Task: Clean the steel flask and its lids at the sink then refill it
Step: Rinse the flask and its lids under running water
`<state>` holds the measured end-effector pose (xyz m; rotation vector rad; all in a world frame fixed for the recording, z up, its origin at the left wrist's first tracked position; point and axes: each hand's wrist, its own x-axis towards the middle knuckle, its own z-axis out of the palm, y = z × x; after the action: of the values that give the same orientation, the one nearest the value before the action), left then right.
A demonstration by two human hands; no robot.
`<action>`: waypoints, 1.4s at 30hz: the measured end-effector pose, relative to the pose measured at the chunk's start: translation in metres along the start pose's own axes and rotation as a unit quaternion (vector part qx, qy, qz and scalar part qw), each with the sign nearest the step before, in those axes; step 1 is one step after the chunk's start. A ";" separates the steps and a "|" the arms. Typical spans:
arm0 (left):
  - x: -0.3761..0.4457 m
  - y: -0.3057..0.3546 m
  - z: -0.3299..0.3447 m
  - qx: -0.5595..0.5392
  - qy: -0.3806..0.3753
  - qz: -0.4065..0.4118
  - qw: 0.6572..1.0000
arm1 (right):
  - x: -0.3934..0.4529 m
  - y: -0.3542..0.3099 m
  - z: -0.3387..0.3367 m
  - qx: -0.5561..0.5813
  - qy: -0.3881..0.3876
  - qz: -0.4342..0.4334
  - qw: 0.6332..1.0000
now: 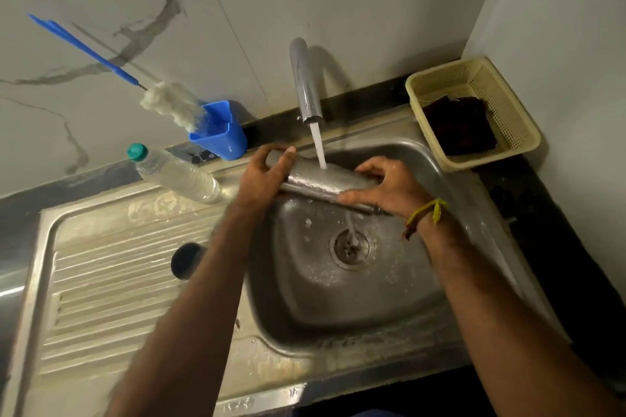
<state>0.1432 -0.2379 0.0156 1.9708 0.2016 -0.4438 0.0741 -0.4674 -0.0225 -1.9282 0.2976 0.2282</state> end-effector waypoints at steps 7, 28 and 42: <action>-0.001 -0.010 -0.004 -0.103 0.082 -0.143 0.981 | -0.008 0.002 0.006 0.181 0.023 -0.004 0.983; -0.027 -0.023 0.014 -0.094 0.036 -0.038 0.994 | -0.002 -0.012 0.039 0.538 0.057 0.155 0.827; -0.028 -0.004 0.021 -0.214 -0.011 0.065 0.975 | 0.009 0.001 0.062 0.681 0.082 0.288 0.669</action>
<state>0.1118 -0.2532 0.0154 1.5433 0.1392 -0.3070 0.0812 -0.4109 -0.0490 -0.2898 0.8943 0.1483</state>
